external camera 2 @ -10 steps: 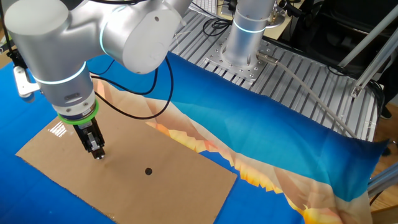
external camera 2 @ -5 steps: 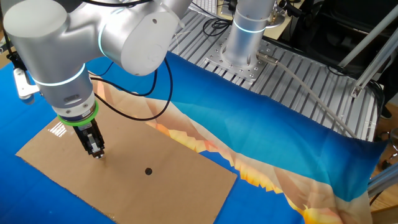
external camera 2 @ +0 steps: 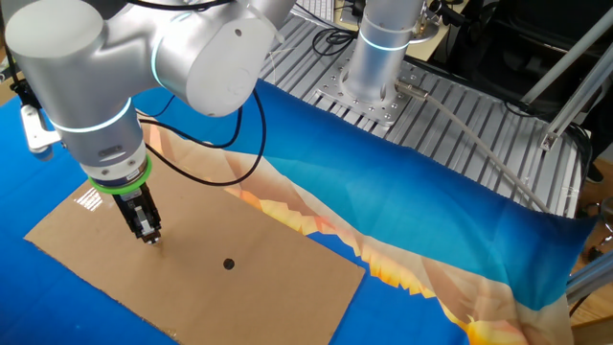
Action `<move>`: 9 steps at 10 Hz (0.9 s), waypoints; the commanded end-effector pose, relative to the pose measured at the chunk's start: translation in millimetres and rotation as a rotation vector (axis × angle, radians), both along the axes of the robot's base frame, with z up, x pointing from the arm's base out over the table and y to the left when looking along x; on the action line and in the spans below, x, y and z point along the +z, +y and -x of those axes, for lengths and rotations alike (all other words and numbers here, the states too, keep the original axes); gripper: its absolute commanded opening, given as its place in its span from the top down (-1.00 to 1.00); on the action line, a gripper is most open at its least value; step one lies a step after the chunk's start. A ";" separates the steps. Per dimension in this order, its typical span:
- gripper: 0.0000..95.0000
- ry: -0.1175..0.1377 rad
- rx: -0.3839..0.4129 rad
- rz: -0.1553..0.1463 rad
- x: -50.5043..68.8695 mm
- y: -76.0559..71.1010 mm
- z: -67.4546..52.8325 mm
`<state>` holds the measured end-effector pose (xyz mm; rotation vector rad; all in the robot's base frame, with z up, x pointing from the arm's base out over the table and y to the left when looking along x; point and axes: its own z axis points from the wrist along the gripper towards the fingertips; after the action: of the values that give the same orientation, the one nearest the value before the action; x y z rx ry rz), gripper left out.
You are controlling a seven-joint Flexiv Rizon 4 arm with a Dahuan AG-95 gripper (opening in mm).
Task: Hold a small block with the gripper and sweep it from left to right on the table
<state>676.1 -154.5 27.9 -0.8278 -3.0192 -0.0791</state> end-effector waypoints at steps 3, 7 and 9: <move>0.20 -0.001 0.001 -0.004 -1.2 0.3 -0.3; 0.20 -0.004 -0.001 -0.009 -5.4 1.3 -1.3; 0.20 -0.003 0.003 -0.011 -5.5 1.3 -1.3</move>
<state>677.4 -153.3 23.0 -0.8236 -3.0195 -0.0983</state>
